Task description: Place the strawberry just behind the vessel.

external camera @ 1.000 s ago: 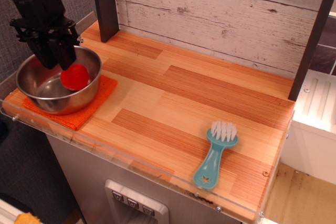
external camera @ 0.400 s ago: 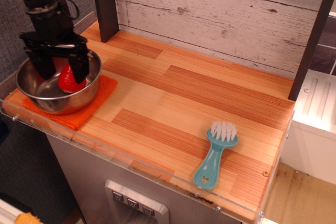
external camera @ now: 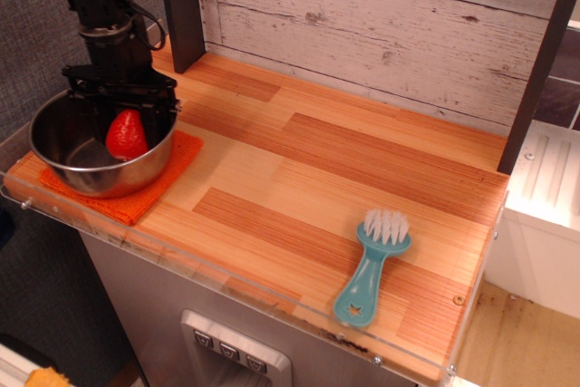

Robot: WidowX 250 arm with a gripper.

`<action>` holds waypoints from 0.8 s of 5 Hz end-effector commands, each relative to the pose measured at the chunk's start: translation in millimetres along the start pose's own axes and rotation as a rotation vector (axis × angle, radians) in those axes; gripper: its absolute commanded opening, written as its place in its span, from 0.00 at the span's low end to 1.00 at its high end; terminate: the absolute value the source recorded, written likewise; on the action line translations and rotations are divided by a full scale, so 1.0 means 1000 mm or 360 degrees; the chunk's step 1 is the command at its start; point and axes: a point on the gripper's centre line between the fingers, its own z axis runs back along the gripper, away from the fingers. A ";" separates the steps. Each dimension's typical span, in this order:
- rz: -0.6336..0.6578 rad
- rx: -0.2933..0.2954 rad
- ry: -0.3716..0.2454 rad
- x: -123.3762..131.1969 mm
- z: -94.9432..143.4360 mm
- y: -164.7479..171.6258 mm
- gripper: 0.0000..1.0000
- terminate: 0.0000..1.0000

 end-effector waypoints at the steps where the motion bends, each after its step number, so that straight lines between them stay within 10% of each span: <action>1: -0.0077 -0.0020 -0.0105 0.003 0.034 -0.004 0.00 0.00; 3: -0.0048 -0.0047 -0.0401 0.029 0.116 -0.010 0.00 0.00; 4: -0.0148 0.0007 -0.0447 0.066 0.115 -0.035 0.00 0.00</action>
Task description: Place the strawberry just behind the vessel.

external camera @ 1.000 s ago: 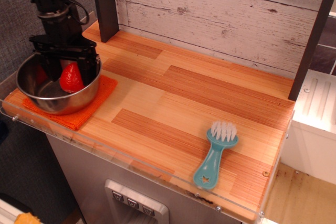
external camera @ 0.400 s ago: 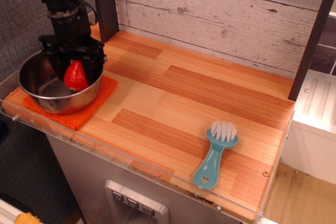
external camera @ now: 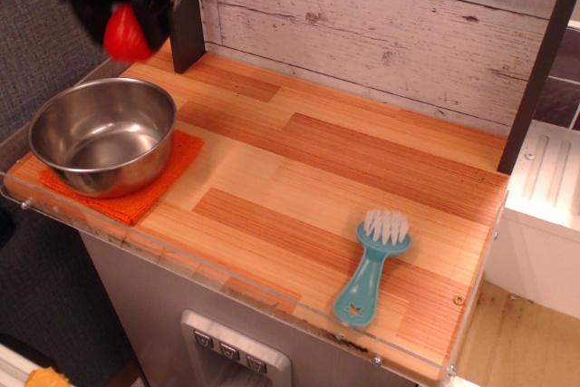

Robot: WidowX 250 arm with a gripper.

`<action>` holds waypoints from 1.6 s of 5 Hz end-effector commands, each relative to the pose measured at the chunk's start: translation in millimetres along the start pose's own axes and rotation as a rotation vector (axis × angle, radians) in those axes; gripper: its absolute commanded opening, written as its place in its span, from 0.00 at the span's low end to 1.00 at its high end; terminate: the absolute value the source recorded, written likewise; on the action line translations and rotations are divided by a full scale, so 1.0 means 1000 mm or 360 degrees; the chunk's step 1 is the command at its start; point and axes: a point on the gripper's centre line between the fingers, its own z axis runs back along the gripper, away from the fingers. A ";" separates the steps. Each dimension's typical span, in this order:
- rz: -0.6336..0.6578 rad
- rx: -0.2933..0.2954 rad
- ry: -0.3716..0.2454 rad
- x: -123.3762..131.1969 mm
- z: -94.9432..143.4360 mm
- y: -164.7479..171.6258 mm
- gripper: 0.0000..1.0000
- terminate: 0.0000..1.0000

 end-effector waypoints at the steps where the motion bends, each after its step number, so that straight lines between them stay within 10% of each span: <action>1: -0.0190 0.0069 -0.0128 0.057 -0.016 -0.043 0.00 0.00; 3: -0.0170 0.0185 -0.0057 0.056 -0.057 -0.039 0.00 0.00; 4: -0.0129 0.0188 -0.0005 0.054 -0.068 -0.024 1.00 0.00; 6: -0.0132 0.0218 0.0062 0.048 -0.072 -0.016 1.00 0.00; 8: -0.0096 0.0189 -0.0133 0.039 -0.001 -0.024 1.00 0.00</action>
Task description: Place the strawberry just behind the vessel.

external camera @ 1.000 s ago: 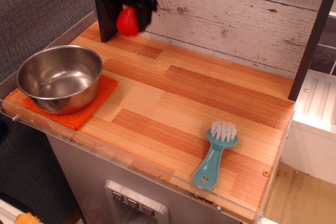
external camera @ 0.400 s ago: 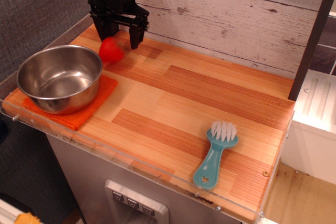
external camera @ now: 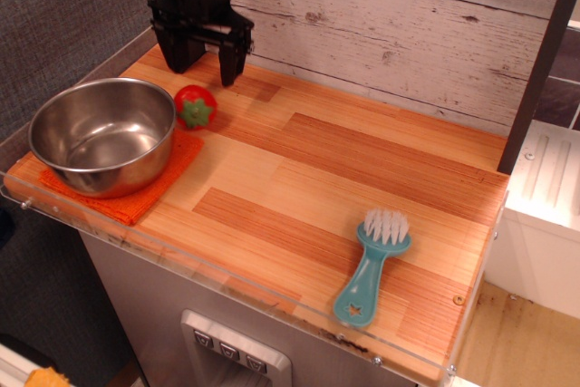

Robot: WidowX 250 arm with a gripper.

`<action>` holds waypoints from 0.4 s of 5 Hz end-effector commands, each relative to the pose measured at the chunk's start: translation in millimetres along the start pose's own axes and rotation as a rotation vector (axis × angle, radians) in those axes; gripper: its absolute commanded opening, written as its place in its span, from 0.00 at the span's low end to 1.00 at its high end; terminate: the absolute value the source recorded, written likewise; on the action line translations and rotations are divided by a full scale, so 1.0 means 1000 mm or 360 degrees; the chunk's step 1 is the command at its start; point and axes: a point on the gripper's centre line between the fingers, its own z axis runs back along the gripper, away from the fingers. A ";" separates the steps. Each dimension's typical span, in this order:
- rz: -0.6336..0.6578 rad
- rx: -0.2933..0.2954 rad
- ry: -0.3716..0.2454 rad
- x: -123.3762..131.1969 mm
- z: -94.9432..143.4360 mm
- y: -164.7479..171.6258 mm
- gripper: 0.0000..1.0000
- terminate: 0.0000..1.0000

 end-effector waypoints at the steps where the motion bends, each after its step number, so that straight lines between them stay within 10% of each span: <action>1: 0.0043 -0.0072 -0.0181 -0.022 0.089 -0.001 1.00 0.00; 2: -0.0029 -0.0122 -0.0107 -0.029 0.088 -0.007 1.00 0.00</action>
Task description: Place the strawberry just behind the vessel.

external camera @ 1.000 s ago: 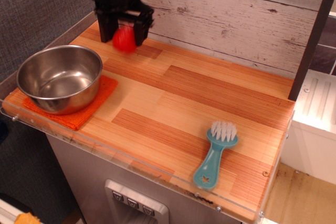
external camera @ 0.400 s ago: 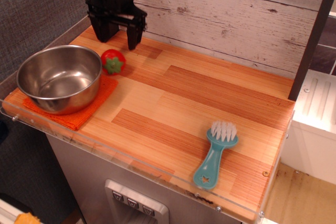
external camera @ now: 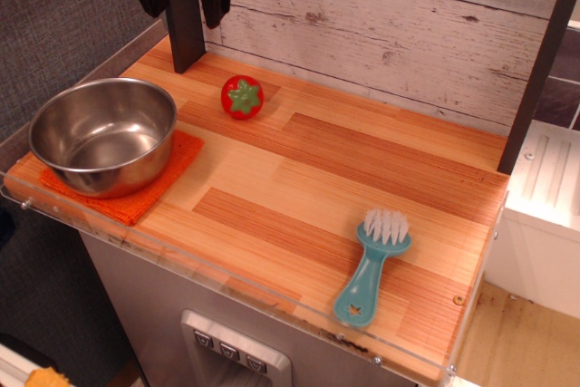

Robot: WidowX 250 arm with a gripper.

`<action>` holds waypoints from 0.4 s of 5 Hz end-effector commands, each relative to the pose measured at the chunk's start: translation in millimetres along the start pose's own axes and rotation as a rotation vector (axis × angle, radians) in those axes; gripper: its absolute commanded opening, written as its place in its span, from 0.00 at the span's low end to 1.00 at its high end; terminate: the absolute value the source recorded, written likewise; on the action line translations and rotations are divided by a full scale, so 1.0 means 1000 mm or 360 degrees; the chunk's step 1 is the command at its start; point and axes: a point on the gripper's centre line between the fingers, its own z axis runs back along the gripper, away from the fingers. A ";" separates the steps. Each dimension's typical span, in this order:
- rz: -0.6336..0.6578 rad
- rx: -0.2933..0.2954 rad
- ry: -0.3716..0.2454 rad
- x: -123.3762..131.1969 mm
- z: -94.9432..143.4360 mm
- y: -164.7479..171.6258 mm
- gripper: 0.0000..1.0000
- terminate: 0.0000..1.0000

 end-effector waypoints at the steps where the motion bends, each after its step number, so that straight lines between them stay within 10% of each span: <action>1: -0.0068 -0.0009 -0.0022 -0.007 0.019 -0.002 1.00 0.00; 2: -0.0068 -0.0009 -0.0022 -0.007 0.019 -0.002 1.00 1.00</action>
